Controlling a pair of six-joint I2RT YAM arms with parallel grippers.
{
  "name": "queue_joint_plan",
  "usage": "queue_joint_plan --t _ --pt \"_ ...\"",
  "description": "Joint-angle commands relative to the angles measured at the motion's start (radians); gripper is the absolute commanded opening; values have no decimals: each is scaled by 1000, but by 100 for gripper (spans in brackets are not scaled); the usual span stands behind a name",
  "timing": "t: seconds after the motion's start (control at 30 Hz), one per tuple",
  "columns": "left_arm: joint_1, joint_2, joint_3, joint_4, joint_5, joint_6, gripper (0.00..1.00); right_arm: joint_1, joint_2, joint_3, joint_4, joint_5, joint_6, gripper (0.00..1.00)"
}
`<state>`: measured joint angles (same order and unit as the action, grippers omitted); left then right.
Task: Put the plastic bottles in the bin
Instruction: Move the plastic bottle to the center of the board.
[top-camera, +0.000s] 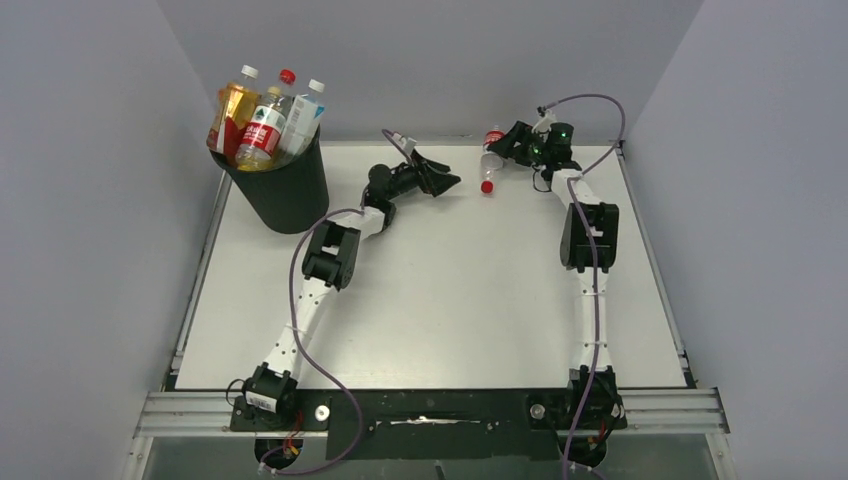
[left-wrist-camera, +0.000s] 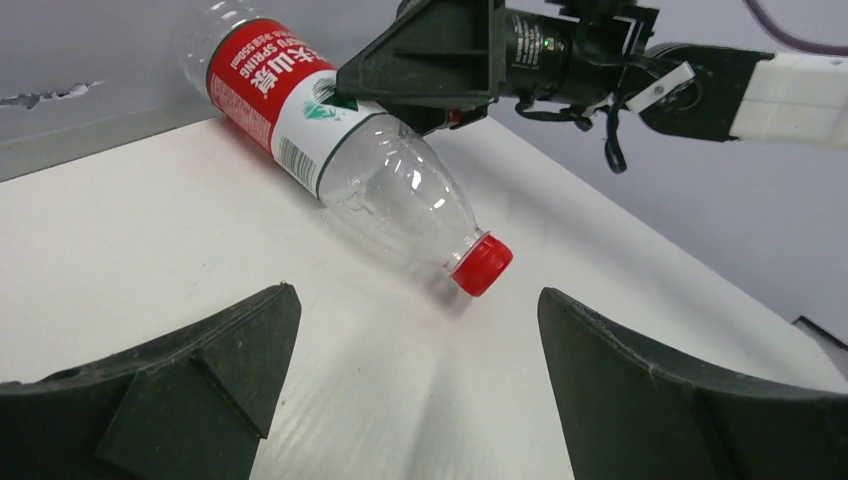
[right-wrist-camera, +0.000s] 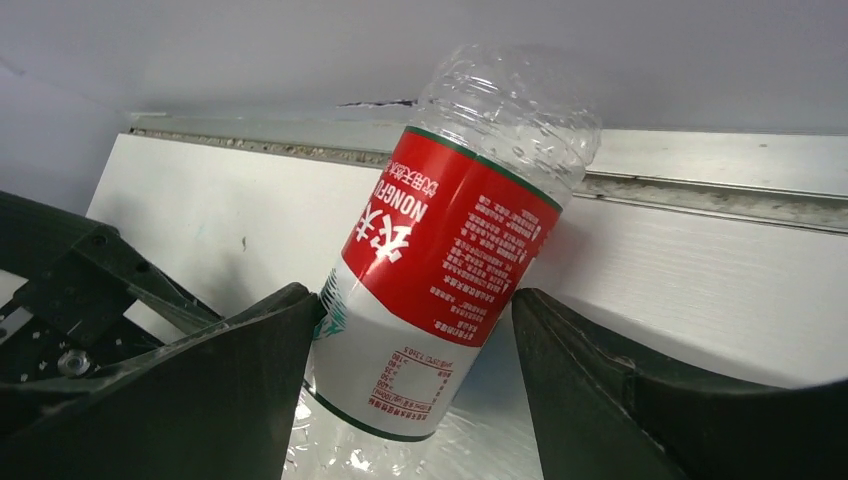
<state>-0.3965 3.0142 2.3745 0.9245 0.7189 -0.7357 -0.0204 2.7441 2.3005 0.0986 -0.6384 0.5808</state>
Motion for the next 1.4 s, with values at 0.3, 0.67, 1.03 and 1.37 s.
queue_joint_plan --t 0.3,0.67,1.03,1.37 --pt "40 -106 -80 240 210 -234 86 93 -82 -132 -23 -79 -120 66" --pt "26 -326 -485 444 231 -305 82 155 -255 -396 -112 3 -250 46" --pt "-31 -669 -1015 562 205 -280 81 199 -559 -798 -64 52 -250 41" --pt "-70 -994 -1393 385 132 -111 80 296 -760 -1054 -88 132 -225 39"
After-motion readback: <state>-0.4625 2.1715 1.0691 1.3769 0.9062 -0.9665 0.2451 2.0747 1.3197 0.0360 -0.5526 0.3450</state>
